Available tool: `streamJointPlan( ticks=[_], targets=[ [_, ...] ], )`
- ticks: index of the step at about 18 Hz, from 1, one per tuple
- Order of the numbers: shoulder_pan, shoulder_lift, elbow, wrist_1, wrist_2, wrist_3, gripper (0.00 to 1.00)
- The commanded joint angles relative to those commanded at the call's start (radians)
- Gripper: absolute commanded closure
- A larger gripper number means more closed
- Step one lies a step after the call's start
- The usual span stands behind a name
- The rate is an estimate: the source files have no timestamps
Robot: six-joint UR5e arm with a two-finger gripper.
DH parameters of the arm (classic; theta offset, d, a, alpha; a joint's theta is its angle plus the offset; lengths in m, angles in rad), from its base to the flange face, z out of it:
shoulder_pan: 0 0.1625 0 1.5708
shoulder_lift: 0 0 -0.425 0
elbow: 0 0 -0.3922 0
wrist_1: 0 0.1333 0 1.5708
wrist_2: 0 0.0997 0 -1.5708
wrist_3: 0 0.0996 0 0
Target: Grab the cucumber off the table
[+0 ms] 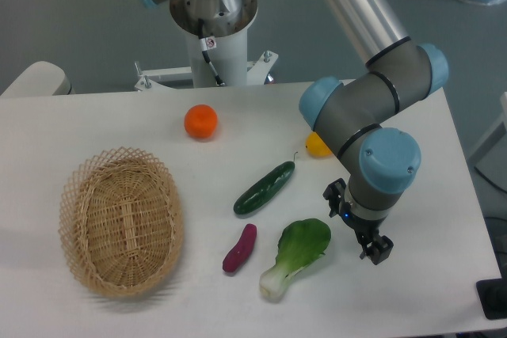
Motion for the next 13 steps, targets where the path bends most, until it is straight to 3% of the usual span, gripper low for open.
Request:
streamJointPlan(
  ticks=[8, 13],
  targets=[
    [-0.003, 0.003, -0.012, -0.002, 0.006, -0.015, 0.00],
    [0.000, 0.054, -0.120, 0.003, -0.002, -0.015, 0.00]
  ],
)
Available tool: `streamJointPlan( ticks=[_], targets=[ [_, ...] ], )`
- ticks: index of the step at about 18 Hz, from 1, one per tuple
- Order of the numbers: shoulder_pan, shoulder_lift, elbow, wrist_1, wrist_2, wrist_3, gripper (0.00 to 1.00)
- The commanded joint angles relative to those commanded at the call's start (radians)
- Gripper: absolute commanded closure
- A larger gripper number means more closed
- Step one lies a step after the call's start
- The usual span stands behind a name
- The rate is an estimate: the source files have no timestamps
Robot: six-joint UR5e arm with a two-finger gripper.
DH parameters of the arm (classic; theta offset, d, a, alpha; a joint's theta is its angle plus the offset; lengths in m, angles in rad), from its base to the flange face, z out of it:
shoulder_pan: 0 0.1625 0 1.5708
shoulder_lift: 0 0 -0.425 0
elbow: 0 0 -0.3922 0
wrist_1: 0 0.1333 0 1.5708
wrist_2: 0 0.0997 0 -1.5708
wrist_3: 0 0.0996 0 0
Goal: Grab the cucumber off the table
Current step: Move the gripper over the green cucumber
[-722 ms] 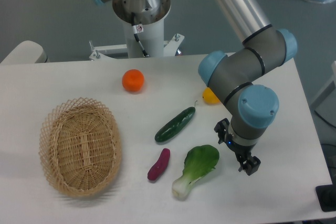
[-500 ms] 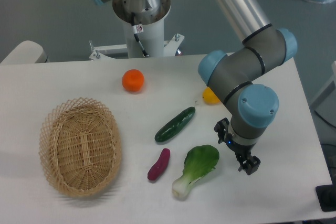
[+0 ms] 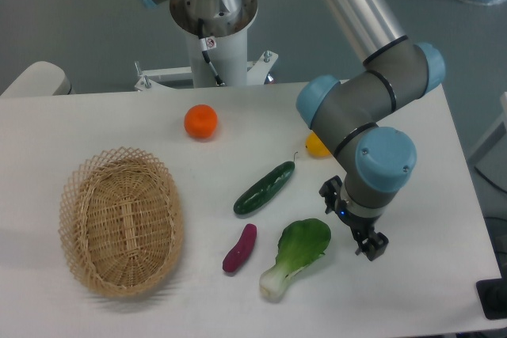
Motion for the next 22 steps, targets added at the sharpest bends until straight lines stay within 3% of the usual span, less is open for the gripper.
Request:
streamJointPlan(
  ticks=[2, 5, 11, 22],
  targets=[
    [-0.002, 0.009, -0.009, -0.008, -0.002, -0.009, 0.00],
    [-0.009, 0.063, -0.099, 0.000, -0.005, -0.077, 0.00],
    [-0.006, 0.118, -0.244, 0.052, -0.003, -0.071, 0.00],
    [-0.009, 0.153, -0.379, 0.081, 0.003, -0.080, 0.00]
  ],
)
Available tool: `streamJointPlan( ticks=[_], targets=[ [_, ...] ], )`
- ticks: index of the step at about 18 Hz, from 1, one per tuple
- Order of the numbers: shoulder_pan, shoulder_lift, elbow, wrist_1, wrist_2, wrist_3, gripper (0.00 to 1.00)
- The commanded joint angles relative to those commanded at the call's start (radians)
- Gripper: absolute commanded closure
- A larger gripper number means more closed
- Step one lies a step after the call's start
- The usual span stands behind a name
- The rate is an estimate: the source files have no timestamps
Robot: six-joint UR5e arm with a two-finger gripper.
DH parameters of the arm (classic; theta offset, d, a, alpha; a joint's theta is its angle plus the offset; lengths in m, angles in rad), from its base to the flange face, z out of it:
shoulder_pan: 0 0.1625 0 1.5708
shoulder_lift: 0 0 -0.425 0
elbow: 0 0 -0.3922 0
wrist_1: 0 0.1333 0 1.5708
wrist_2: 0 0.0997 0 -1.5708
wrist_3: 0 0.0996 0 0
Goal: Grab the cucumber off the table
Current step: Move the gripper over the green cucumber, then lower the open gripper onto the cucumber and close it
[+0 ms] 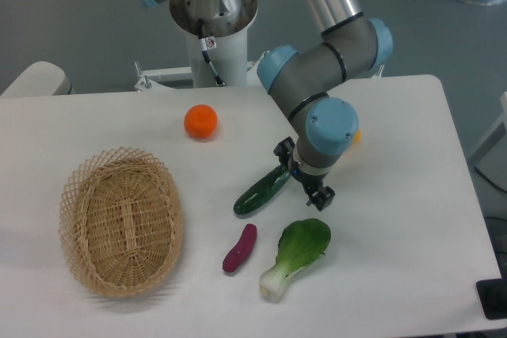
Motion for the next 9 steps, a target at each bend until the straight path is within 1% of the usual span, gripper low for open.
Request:
streamJointPlan(
  ticks=[5, 9],
  targets=[
    [-0.002, 0.000, -0.020, 0.006, -0.002, -0.011, 0.00],
    [-0.021, -0.006, -0.045, 0.072, 0.000, -0.077, 0.00]
  ],
)
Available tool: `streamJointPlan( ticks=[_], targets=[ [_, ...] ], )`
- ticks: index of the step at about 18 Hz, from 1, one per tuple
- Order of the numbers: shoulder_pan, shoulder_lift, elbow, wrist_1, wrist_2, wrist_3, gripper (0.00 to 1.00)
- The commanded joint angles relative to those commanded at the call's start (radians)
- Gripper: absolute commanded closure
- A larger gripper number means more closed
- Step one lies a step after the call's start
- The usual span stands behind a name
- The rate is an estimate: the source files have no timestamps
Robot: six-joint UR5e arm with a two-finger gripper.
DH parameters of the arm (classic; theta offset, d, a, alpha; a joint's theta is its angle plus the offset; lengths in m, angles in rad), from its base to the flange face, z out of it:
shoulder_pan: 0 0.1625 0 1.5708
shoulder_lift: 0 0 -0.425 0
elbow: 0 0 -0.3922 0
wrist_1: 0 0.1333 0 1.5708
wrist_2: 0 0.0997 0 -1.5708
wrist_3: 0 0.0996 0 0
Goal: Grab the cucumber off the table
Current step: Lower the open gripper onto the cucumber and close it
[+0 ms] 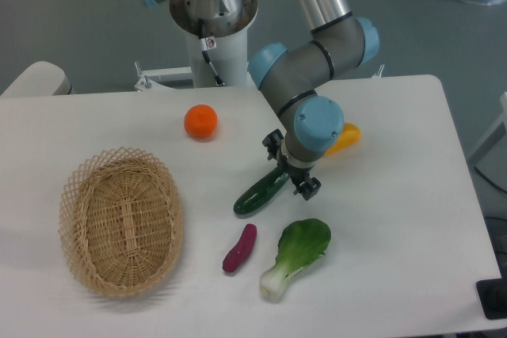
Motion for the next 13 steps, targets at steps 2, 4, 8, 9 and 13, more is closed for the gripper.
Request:
streamJointPlan(
  ticks=[2, 4, 8, 9, 13],
  targets=[
    [-0.005, -0.005, -0.008, 0.019, 0.002, -0.006, 0.00],
    [-0.005, -0.006, -0.011, 0.020, 0.002, -0.012, 0.06],
    [-0.005, -0.006, -0.012, 0.022, 0.003, -0.014, 0.20],
    [-0.005, -0.006, -0.014, 0.020, 0.003, -0.014, 0.22],
    [-0.005, -0.006, -0.017, 0.020, 0.003, -0.063, 0.47]
  ],
)
